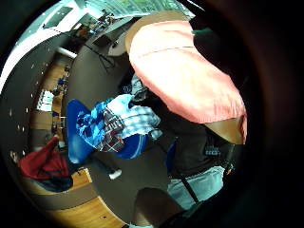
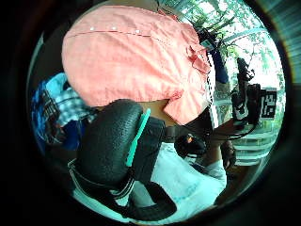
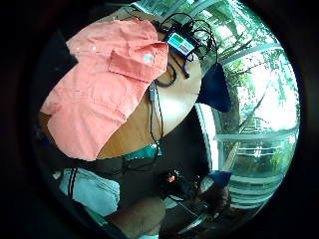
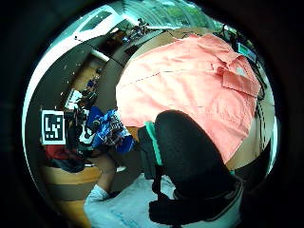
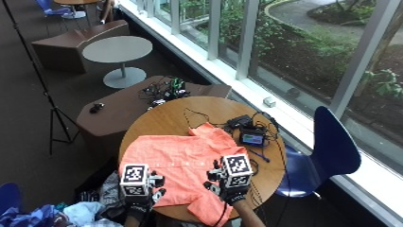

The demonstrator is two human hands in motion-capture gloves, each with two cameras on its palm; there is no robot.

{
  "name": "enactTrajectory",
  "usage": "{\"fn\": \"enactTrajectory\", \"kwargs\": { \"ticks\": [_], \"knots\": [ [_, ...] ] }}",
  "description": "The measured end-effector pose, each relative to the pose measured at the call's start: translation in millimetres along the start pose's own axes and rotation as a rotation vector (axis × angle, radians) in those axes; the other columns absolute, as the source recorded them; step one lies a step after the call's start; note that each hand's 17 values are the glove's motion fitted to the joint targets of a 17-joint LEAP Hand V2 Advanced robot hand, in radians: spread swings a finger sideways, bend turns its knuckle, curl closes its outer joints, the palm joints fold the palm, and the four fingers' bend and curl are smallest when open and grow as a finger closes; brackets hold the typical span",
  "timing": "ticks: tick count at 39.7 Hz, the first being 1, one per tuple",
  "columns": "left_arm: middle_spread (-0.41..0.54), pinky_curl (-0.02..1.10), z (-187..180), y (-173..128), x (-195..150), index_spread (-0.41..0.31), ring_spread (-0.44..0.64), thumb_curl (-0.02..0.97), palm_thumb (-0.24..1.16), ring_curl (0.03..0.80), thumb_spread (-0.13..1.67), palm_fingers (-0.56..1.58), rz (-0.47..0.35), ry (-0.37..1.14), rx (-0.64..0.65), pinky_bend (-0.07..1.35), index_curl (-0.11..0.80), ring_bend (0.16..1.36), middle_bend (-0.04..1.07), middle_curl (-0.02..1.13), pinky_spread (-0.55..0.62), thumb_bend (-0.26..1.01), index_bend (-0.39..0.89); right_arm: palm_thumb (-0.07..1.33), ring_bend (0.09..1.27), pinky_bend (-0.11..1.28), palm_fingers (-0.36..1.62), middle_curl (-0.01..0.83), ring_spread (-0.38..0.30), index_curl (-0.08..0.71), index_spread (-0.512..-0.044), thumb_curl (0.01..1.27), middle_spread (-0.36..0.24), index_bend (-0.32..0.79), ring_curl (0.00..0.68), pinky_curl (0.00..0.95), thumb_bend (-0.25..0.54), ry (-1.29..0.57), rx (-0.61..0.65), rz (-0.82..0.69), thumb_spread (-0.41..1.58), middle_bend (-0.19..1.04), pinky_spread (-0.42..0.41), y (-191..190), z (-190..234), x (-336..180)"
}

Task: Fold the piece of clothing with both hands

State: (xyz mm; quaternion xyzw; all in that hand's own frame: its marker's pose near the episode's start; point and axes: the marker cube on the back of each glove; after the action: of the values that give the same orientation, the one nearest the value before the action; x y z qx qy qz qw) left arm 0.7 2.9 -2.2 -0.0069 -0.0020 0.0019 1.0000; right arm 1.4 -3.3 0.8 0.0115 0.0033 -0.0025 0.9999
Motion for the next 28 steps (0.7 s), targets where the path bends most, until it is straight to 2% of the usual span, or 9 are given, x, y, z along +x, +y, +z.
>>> {"fn": "enactTrajectory", "kwargs": {
  "ticks": [1,5,10,18,28],
  "knots": [
    [-0.002,0.07,-1.6,1.7,0.6,-0.043,0.06,0.026,0.07,0.092,0.42,0.52,0.001,-0.001,-0.006,0.4,0.021,0.46,0.25,0.07,0.09,0.03,0.08,0.22,0.24,0.42,0.28,0.046,0.06,0.036,-0.188,0.05,-0.007,0.15,0.038,0.093,0.138,0.003,0.008,-0.001,0.45,0.2,0.12,-1.0,0.2,0.5],
    [-0.003,0.15,-11.2,11.6,5.7,-0.062,0.09,0.052,0.07,0.176,0.67,0.47,0.019,-0.001,-0.043,0.46,0.051,0.51,0.25,0.15,0.13,0.02,0.09,0.25,0.26,0.46,0.25,0.091,0.091,0.086,-0.269,0.08,-0.01,0.14,0.083,0.16,0.144,0.012,0.04,-0.01,0.72,0.2,0.175,-4.2,0.4,2.5],
    [-0.003,0.19,-3.6,8.8,4.1,-0.075,0.11,0.086,0.07,0.22,0.86,0.43,0.017,-0.008,-0.052,0.49,0.082,0.55,0.26,0.2,0.17,0.0,0.1,0.26,0.27,0.48,0.22,0.135,0.115,0.123,-0.325,0.12,-0.012,0.14,0.114,0.203,0.13,0.007,0.034,-0.019,0.94,0.2,0.212,-1.5,0.1,1.8],
    [-0.004,0.23,-5.9,9.0,6.0,-0.084,0.12,0.131,0.07,0.252,1.01,0.39,0.023,-0.005,-0.021,0.52,0.119,0.57,0.26,0.26,0.2,-0.02,0.11,0.26,0.29,0.49,0.2,0.19,0.134,0.163,-0.362,0.17,-0.013,0.14,0.147,0.242,0.096,0.017,0.042,-0.012,1.11,0.2,0.239,3.9,-0.6,4.3],
    [-0.004,0.26,4.8,18.6,8.5,-0.088,0.13,0.172,0.05,0.275,1.08,0.37,0.042,-0.016,-0.008,0.54,0.156,0.59,0.26,0.3,0.21,-0.02,0.11,0.28,0.29,0.5,0.17,0.236,0.143,0.196,-0.372,0.21,-0.014,0.14,0.176,0.276,0.05,0.003,0.051,-0.018,1.19,0.19,0.25,19.7,12.6,6.7]
  ]
}}
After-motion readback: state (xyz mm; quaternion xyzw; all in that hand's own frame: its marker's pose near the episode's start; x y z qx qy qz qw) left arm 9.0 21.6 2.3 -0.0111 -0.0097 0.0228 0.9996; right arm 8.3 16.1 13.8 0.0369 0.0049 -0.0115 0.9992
